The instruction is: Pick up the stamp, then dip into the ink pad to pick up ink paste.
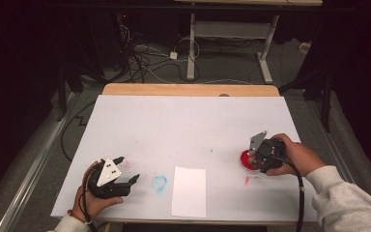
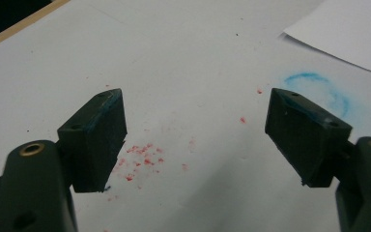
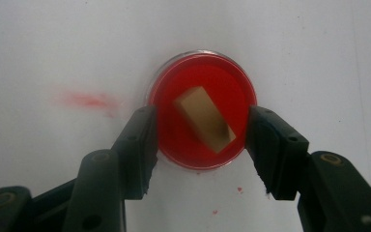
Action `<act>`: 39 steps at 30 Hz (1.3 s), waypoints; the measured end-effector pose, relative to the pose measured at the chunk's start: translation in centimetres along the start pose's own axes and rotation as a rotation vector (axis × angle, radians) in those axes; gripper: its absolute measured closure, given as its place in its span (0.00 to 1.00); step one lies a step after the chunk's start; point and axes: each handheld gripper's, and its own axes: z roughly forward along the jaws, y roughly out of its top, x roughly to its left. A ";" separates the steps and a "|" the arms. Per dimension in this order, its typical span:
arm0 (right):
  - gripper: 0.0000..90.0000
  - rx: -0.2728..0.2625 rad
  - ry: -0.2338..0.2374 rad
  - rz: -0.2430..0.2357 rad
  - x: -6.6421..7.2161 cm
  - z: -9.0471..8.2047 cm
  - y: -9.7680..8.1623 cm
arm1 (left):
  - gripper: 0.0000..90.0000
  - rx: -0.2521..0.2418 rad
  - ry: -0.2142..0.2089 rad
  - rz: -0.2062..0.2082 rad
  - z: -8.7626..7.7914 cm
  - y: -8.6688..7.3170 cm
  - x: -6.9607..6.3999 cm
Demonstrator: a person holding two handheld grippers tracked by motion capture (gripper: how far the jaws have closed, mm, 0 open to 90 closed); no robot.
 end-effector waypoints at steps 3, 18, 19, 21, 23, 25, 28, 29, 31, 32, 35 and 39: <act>0.52 0.033 0.030 -0.020 -0.5 0.8 0.7 | 0.25 -0.003 -0.007 0.001 0.0 0.0 0.0; 0.83 0.108 0.057 -0.055 -0.7 1.5 1.6 | 0.24 -0.001 -0.018 -0.004 0.0 0.0 0.0; 0.83 0.098 0.055 -0.063 -0.8 1.6 1.6 | 0.24 -0.001 -0.018 -0.004 0.0 0.0 0.0; 0.84 0.089 0.056 -0.040 -0.9 1.7 1.6 | 0.24 -0.002 -0.022 -0.005 0.0 0.0 0.0; 0.84 0.094 0.065 -0.033 -1.0 1.7 1.5 | 0.24 -0.003 -0.022 -0.005 0.0 0.0 0.0; 0.84 0.081 0.080 -0.004 -1.2 1.7 1.3 | 0.24 -0.005 -0.022 -0.005 0.0 0.0 0.0; 0.84 0.068 0.091 0.022 -1.4 1.8 1.1 | 0.24 -0.011 -0.019 -0.006 0.0 0.0 0.1; 0.84 0.058 0.091 0.030 -1.4 1.9 1.0 | 0.24 -0.014 -0.021 -0.010 0.0 0.0 0.1; 0.84 0.046 0.096 0.047 -1.5 1.9 0.8 | 0.24 -0.010 -0.022 -0.008 0.0 0.0 0.1; 0.84 0.046 0.096 0.047 -1.5 1.9 0.8 | 0.24 -0.009 -0.022 -0.004 0.0 0.1 0.1; 0.84 0.031 0.104 0.080 -1.5 1.9 0.5 | 0.24 -0.009 -0.022 0.000 0.0 0.1 0.0; 0.84 0.012 0.113 0.123 -1.7 2.0 0.1 | 0.24 0.000 -0.024 0.001 0.1 0.2 -0.1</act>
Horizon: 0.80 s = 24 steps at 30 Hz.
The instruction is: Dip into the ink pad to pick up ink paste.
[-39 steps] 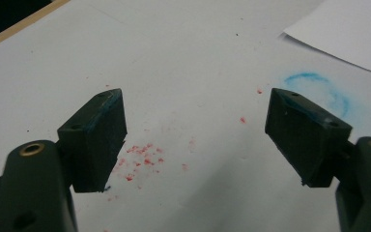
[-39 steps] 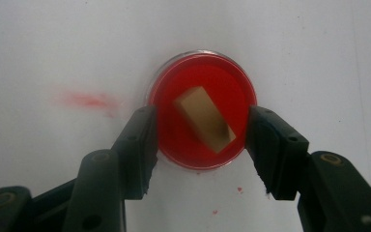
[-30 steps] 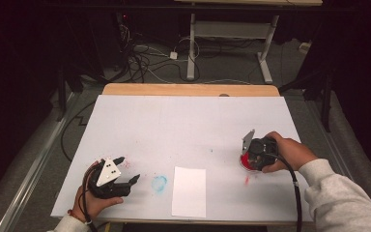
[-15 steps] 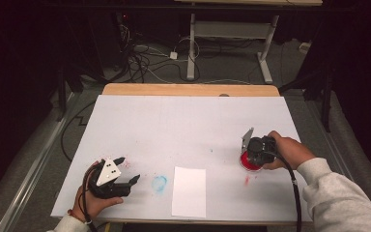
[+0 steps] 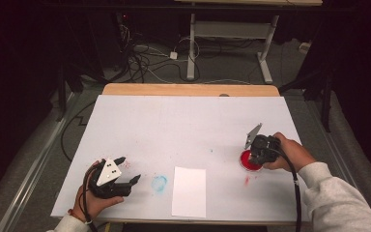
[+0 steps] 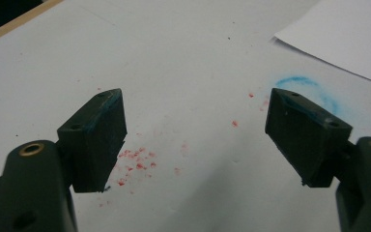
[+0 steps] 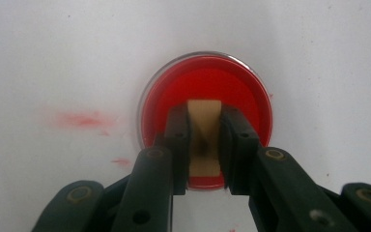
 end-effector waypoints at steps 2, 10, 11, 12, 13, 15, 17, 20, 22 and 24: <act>0.84 -0.005 0.013 0.033 -0.2 0.1 -0.1 | 0.24 0.002 0.001 0.004 0.0 0.0 0.0; 0.84 -0.061 0.025 0.108 -0.3 0.2 -0.8 | 0.24 0.004 0.006 0.007 0.0 0.1 0.0; 0.85 -0.065 0.027 0.116 -0.3 0.3 -0.9 | 0.24 0.004 0.006 0.008 0.0 0.1 -0.1; 0.85 -0.070 0.027 0.120 -0.3 0.3 -0.9 | 0.24 -0.002 0.011 0.021 0.0 0.1 0.0; 0.85 -0.074 0.024 0.122 -0.3 0.3 -0.9 | 0.24 -0.003 0.012 0.025 -0.1 0.2 0.0; 0.84 -0.077 0.020 0.129 -0.2 0.3 -1.0 | 0.24 0.005 0.010 0.014 -0.1 0.1 -0.1; 0.84 -0.086 0.016 0.134 -0.2 0.2 -1.2 | 0.24 0.006 0.012 0.015 -0.1 0.2 -0.2; 0.84 -0.124 -0.018 0.160 0.0 -0.2 -1.6 | 0.24 -0.004 0.020 0.027 -0.1 0.3 -0.1; 0.84 -0.179 -0.024 0.198 0.3 -0.7 -2.0 | 0.24 -0.002 0.021 0.028 -0.1 0.3 -0.2; 0.84 -0.235 -0.051 0.250 0.5 -1.1 -2.4 | 0.24 0.002 0.021 0.027 -0.1 0.2 -0.1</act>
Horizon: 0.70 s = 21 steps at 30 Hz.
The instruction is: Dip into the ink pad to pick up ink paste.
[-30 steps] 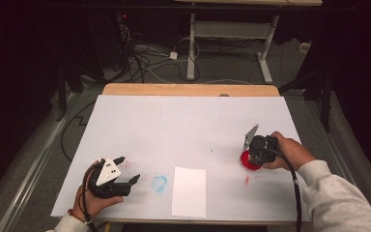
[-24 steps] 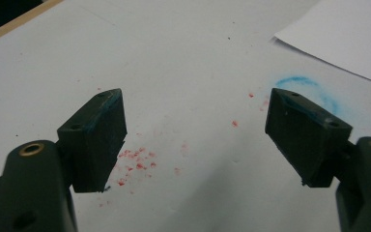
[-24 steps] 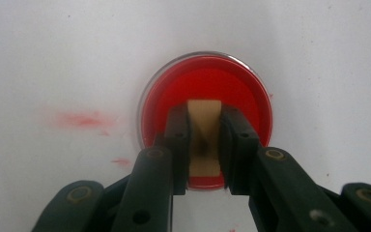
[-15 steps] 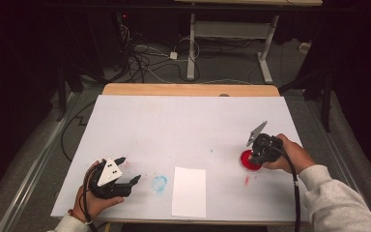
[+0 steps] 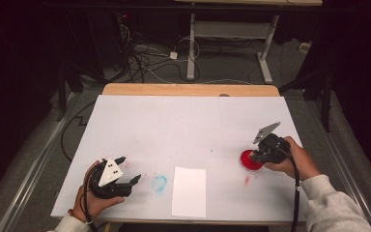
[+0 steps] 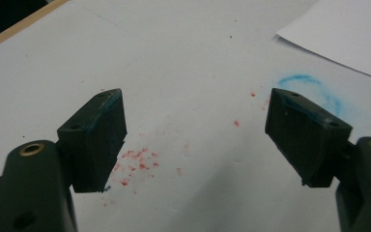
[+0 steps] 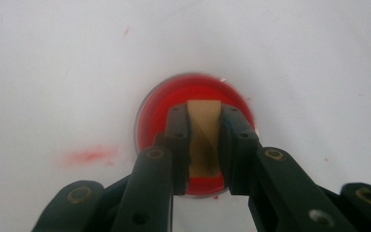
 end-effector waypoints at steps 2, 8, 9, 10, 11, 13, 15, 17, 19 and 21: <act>0.84 -0.031 0.010 0.014 0.0 -0.1 -0.2 | 0.24 0.002 0.000 -0.003 0.0 0.0 0.0; 0.84 -0.078 0.028 0.087 0.9 -0.1 -0.8 | 0.24 0.001 0.000 0.000 0.1 0.1 -0.1; 0.84 -0.084 0.018 0.089 1.1 -0.2 -0.8 | 0.24 0.000 0.001 0.002 0.1 0.1 -0.1; 0.84 -0.113 0.016 0.100 1.4 -0.6 -0.9 | 0.24 -0.001 0.001 0.000 0.1 0.1 -0.1; 0.84 -0.113 0.016 0.100 1.4 -0.6 -0.9 | 0.24 0.004 -0.003 -0.011 0.0 0.1 -0.2; 0.84 -0.137 0.012 0.109 1.6 -1.0 -1.0 | 0.24 -0.002 -0.004 -0.012 -0.1 0.1 -0.1; 0.84 -0.153 -0.002 0.104 1.7 -1.4 -1.0 | 0.24 -0.012 0.002 0.003 -0.1 0.2 -0.1; 0.84 -0.172 -0.004 0.113 1.9 -2.0 -0.8 | 0.24 -0.011 0.004 0.007 -0.1 0.3 -0.2; 0.84 -0.182 -0.013 0.117 1.9 -2.5 -0.7 | 0.24 -0.011 0.004 0.008 -0.1 0.3 -0.2; 0.84 -0.173 -0.005 0.125 2.0 -2.6 -0.5 | 0.24 -0.001 -0.001 -0.003 -0.1 0.2 -0.3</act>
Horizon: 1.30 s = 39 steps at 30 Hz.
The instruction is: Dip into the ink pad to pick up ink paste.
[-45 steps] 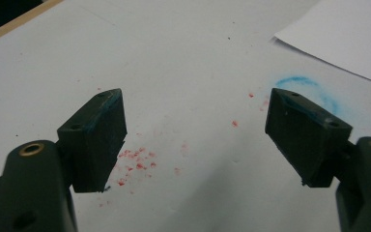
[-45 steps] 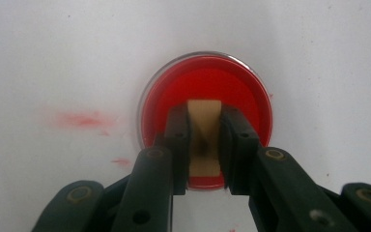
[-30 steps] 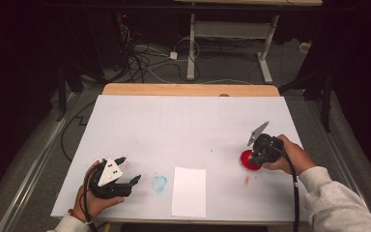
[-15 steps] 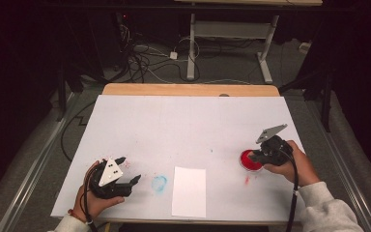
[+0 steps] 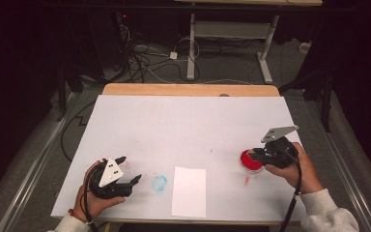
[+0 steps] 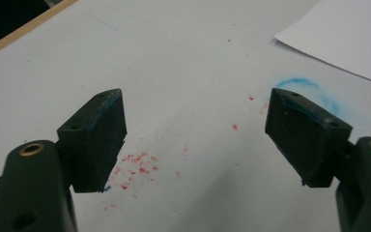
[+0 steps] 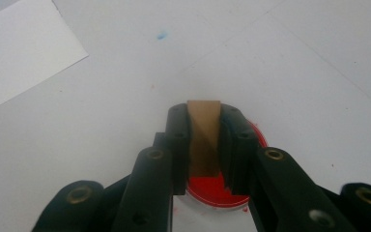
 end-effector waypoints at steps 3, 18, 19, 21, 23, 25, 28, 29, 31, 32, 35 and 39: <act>0.84 0.033 0.016 0.029 -0.3 0.8 -0.1 | 0.24 0.003 0.001 0.000 0.1 0.0 0.0; 0.84 0.133 0.027 0.119 -1.4 4.3 -1.1 | 0.24 0.004 0.006 0.016 0.1 0.0 0.0; 0.84 0.140 0.017 0.111 -1.3 4.3 -1.0 | 0.24 0.004 0.006 0.017 0.1 0.0 0.0; 0.84 0.144 0.007 0.107 -1.1 4.4 -0.9 | 0.24 0.005 0.004 0.016 0.1 0.0 0.0; 0.84 0.134 0.011 0.109 -1.2 4.4 -1.1 | 0.24 0.006 0.004 0.016 0.1 0.0 0.0; 0.84 0.132 0.013 0.117 -1.2 4.4 -1.1 | 0.24 0.012 -0.002 0.006 0.1 0.0 -0.1; 0.84 0.129 0.003 0.112 -1.0 4.4 -1.2 | 0.24 0.010 -0.002 0.005 0.1 0.0 -0.1; 0.84 0.130 -0.001 0.109 -1.0 4.4 -1.2 | 0.24 0.005 0.003 0.015 0.1 0.0 0.0; 0.84 0.129 -0.005 0.111 -0.9 4.4 -1.2 | 0.24 0.005 0.005 0.017 0.1 0.0 0.0; 0.84 0.124 -0.003 0.111 -0.9 4.4 -1.2 | 0.24 0.004 0.005 0.017 0.1 0.0 0.0; 0.84 0.112 -0.003 0.099 -0.9 4.4 -1.4 | 0.24 0.003 0.006 0.006 0.0 0.0 -0.1; 0.84 0.108 -0.007 0.097 -0.9 4.4 -1.5 | 0.24 0.005 0.006 0.007 0.0 0.0 -0.1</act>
